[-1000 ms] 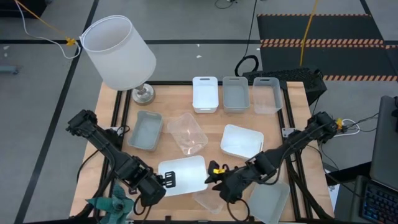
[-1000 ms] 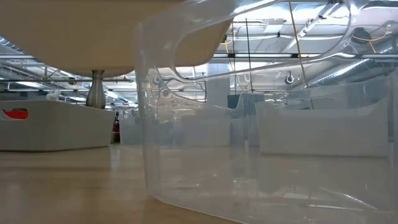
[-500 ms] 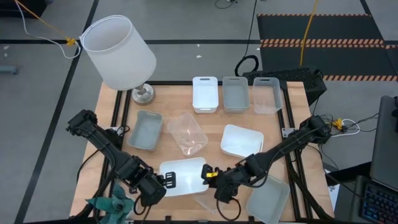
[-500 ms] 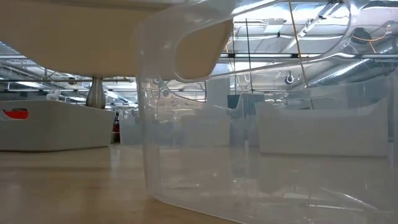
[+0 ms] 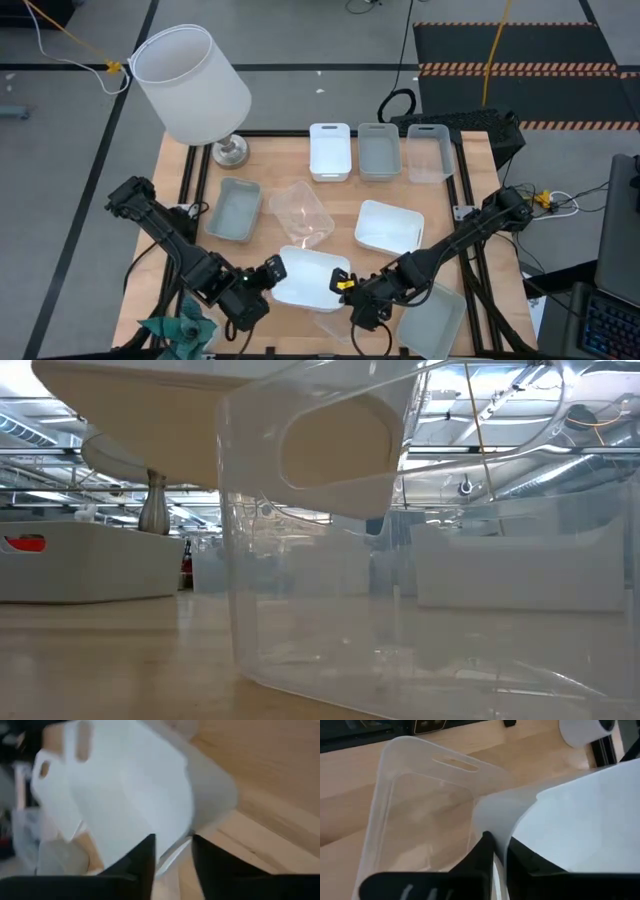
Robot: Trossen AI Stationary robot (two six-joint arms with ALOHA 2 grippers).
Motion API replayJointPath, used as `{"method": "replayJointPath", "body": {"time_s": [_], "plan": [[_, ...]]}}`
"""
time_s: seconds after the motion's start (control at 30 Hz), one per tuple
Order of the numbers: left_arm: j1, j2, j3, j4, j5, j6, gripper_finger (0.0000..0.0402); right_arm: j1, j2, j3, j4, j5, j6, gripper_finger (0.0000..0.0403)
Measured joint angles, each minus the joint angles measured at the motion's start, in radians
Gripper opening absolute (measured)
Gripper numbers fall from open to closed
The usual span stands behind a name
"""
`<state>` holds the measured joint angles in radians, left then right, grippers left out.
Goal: Stack baskets by color
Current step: Stack the bottom white bin on top of the top white bin
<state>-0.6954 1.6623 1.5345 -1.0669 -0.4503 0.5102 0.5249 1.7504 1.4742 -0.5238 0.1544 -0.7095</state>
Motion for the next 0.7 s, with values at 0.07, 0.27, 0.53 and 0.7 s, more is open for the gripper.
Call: {"method": "replayJointPath", "body": {"time_s": [0.07, 0.27, 0.53, 0.7], "plan": [[-0.001, 0.000, 0.000, 0.003, -0.042, -0.072, 0.0170, 0.003, 0.000, 0.000, -0.007, 0.007, 0.029, 0.0016], [0.000, -0.013, 0.000, -0.080, -0.157, -0.350, 0.0244, 0.004, -0.009, 0.001, -0.006, 0.031, 0.199, 0.0015], [-0.003, -0.020, 0.001, -0.240, -0.257, -0.758, 0.0258, 0.001, -0.046, 0.004, -0.030, 0.157, 0.405, 0.0014], [-0.003, -0.020, 0.001, -0.228, -0.264, -0.858, 0.0238, -0.014, -0.064, 0.004, -0.081, 0.233, 0.549, 0.0014]]}}
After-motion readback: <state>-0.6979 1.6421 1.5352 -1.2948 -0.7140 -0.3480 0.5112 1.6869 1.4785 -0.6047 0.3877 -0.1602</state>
